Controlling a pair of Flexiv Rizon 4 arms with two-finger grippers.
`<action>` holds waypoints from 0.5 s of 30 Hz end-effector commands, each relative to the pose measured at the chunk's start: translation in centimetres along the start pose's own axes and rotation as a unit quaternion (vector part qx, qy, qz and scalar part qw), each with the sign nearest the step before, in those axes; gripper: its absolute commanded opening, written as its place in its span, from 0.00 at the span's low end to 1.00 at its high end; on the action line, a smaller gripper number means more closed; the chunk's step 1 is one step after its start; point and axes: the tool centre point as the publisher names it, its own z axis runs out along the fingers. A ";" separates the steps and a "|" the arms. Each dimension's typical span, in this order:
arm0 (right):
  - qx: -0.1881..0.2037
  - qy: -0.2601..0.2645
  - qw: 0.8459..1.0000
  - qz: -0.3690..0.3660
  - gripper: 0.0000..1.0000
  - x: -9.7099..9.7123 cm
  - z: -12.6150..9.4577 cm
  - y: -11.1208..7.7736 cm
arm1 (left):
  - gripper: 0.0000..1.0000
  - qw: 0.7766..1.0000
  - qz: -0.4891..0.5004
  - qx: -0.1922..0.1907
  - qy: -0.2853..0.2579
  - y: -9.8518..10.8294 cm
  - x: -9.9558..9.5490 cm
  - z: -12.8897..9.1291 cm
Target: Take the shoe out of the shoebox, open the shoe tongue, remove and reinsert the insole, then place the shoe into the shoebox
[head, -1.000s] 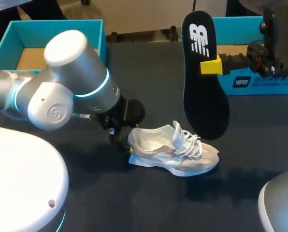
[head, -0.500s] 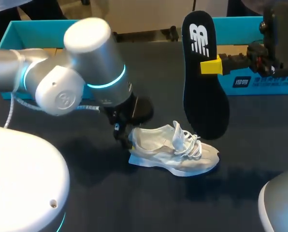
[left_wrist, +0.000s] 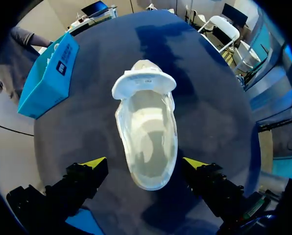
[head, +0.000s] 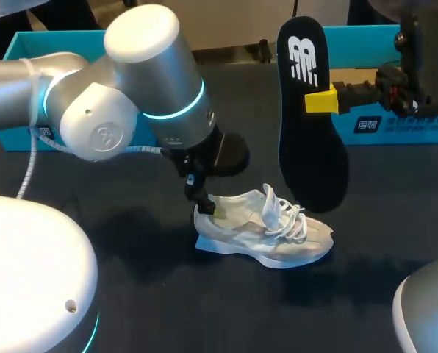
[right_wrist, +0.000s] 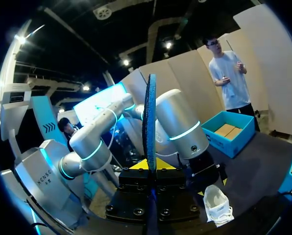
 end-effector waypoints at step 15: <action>0.001 0.001 1.000 0.000 0.00 -0.2 0.3 0.2 | 1.00 1.000 0.010 -0.018 0.000 -4.7 -3.7 7.7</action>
